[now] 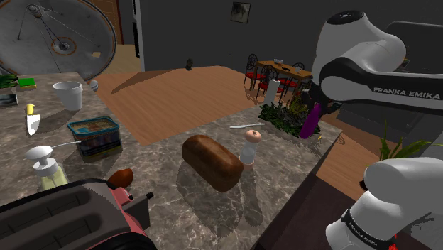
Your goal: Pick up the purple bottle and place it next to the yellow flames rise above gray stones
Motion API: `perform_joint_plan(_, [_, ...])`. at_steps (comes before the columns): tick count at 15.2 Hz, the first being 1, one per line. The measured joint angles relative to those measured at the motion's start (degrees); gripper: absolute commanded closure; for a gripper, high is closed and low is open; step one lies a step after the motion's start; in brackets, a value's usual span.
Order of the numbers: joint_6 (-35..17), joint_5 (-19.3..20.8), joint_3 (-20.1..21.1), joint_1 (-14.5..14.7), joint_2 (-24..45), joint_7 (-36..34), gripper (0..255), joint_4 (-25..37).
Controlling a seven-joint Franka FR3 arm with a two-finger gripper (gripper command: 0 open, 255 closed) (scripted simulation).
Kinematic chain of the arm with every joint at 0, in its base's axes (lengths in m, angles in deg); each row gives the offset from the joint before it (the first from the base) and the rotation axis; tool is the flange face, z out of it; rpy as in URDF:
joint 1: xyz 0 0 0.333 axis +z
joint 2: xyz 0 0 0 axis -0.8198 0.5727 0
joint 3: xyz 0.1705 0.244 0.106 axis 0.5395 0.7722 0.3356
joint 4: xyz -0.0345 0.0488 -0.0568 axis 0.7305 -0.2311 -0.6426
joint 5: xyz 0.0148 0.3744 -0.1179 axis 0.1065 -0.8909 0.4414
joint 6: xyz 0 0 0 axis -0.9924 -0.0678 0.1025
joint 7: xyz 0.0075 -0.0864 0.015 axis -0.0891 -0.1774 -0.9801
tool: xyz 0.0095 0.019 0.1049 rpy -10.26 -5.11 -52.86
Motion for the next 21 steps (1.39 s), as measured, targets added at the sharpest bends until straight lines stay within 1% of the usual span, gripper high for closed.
perform_joint_plan(21, [12.51, 2.97, -3.95, -3.22, 2.84, 5.79, 255, 16.87])
